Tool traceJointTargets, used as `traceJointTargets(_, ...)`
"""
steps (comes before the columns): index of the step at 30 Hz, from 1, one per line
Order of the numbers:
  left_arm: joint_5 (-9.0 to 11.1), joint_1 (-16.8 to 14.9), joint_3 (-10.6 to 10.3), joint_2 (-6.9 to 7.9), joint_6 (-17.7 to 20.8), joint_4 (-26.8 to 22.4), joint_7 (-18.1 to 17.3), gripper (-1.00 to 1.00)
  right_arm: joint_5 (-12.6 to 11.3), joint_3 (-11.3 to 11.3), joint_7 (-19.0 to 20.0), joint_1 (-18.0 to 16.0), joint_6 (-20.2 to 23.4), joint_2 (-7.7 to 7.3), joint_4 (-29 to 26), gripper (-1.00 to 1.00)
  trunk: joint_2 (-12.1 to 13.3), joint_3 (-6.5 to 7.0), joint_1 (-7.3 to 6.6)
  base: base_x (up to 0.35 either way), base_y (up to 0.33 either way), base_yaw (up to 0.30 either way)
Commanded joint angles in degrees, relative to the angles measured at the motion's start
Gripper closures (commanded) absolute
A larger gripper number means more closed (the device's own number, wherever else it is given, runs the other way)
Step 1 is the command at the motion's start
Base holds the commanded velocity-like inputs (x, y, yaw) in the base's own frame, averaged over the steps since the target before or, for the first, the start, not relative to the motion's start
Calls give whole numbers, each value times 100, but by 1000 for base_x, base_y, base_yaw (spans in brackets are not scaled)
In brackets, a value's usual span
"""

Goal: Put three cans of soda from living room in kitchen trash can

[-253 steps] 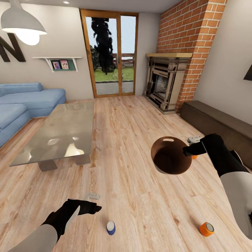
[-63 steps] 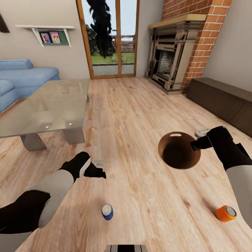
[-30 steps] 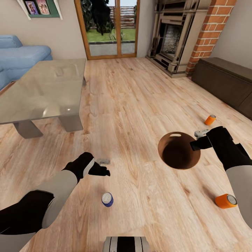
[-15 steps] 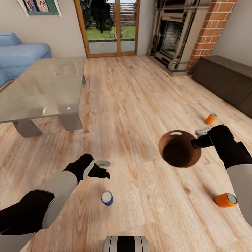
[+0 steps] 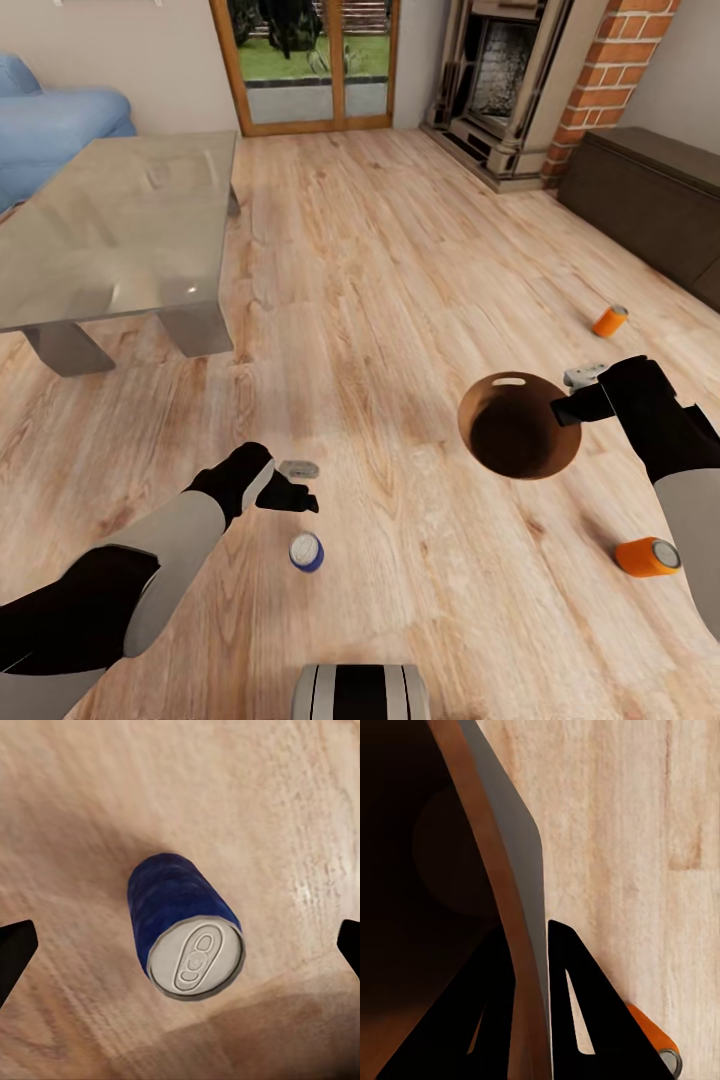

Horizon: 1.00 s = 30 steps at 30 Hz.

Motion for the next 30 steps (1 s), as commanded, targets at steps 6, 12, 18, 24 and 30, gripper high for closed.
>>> traceJointTargets(6,13,1,1,1,-8,-6,0,-100,-80,-3,29,-6,18,5,-1,100,-2,-22,1,0,0,0)
traceJointTargets(12,20,13,1,-5,-10,-3,-7,-100,-80,-3,29,-9,18,-1,-2,100,-8,-111,11,0,0,0)
traceJointTargets(18,9,42,-1,-7,-11,-2,-13,-100,-80,-2,29,-3,18,8,-1,100,-16,-244,27,0,0,0)
traceJointTargets(24,4,45,-1,-8,-11,-3,-16,-100,-80,3,29,-2,18,15,-1,100,-22,-354,40,0,0,0)
traceJointTargets(30,17,45,1,-8,-11,-12,-17,-100,-80,0,29,-5,18,9,-6,100,-22,-354,40,0,0,0)
